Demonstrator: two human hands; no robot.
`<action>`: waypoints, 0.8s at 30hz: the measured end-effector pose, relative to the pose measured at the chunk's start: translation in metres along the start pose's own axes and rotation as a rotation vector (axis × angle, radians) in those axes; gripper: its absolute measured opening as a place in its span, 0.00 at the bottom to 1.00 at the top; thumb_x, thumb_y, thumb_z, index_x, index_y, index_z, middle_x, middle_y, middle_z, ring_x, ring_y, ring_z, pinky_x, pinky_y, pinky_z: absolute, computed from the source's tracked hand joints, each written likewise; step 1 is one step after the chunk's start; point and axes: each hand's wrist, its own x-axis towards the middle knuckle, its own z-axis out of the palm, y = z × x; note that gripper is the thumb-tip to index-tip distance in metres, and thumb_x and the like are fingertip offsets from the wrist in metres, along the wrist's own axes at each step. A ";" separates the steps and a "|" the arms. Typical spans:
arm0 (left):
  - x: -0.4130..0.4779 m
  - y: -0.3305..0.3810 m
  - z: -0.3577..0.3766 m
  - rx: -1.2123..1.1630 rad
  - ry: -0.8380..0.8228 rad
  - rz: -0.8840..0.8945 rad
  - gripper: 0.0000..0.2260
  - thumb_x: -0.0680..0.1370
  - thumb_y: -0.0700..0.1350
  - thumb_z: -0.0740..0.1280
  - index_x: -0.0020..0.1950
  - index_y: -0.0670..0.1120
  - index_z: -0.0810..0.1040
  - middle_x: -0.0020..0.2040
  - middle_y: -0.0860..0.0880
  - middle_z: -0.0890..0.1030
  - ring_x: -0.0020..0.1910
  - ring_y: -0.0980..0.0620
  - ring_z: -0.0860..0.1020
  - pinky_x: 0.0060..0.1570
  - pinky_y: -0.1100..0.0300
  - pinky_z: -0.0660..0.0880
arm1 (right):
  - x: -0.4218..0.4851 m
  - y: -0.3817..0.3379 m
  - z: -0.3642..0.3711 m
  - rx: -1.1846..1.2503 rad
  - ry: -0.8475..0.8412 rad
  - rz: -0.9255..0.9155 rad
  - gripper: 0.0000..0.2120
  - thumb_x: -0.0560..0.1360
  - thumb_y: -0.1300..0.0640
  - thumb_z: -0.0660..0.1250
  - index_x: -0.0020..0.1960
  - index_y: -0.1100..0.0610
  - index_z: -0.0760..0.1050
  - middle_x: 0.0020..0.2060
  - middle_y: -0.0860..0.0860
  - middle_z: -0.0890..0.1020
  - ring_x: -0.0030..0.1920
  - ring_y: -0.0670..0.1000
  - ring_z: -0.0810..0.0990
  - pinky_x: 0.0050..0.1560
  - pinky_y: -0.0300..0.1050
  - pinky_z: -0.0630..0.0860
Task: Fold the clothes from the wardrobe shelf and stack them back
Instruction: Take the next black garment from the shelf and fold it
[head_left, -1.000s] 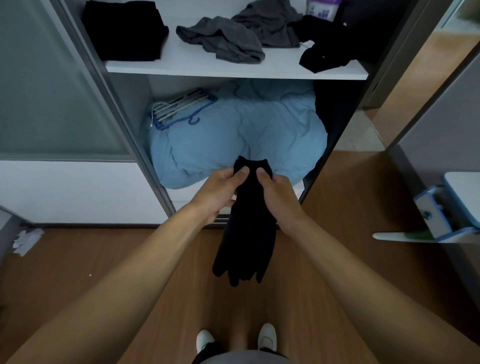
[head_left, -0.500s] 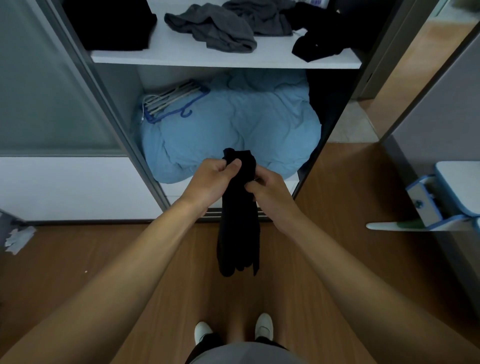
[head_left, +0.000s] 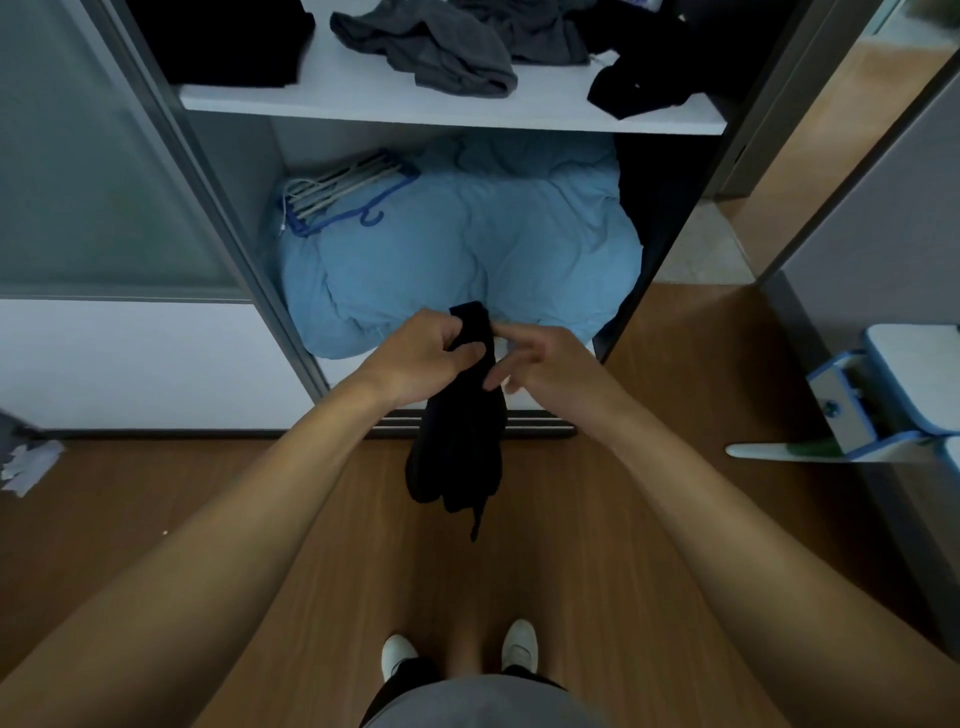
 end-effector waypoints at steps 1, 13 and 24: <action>-0.001 -0.002 -0.001 0.012 -0.017 0.016 0.15 0.82 0.44 0.66 0.45 0.31 0.77 0.36 0.46 0.75 0.34 0.55 0.73 0.37 0.58 0.66 | 0.000 0.003 -0.003 -0.107 0.107 -0.049 0.23 0.79 0.68 0.62 0.71 0.53 0.73 0.47 0.48 0.83 0.50 0.46 0.79 0.57 0.40 0.75; -0.015 -0.002 0.000 -0.040 -0.047 0.159 0.15 0.83 0.40 0.64 0.40 0.56 0.76 0.32 0.67 0.78 0.32 0.69 0.74 0.33 0.74 0.67 | -0.005 0.007 -0.004 -0.191 0.049 -0.351 0.09 0.80 0.59 0.66 0.59 0.55 0.70 0.50 0.48 0.78 0.53 0.47 0.78 0.57 0.50 0.76; -0.014 -0.019 0.002 -0.096 -0.001 0.158 0.06 0.79 0.42 0.71 0.48 0.53 0.82 0.36 0.66 0.81 0.36 0.70 0.77 0.37 0.75 0.68 | -0.003 -0.006 -0.007 -0.511 0.035 -0.287 0.09 0.80 0.56 0.66 0.60 0.51 0.79 0.56 0.47 0.84 0.57 0.51 0.80 0.60 0.55 0.74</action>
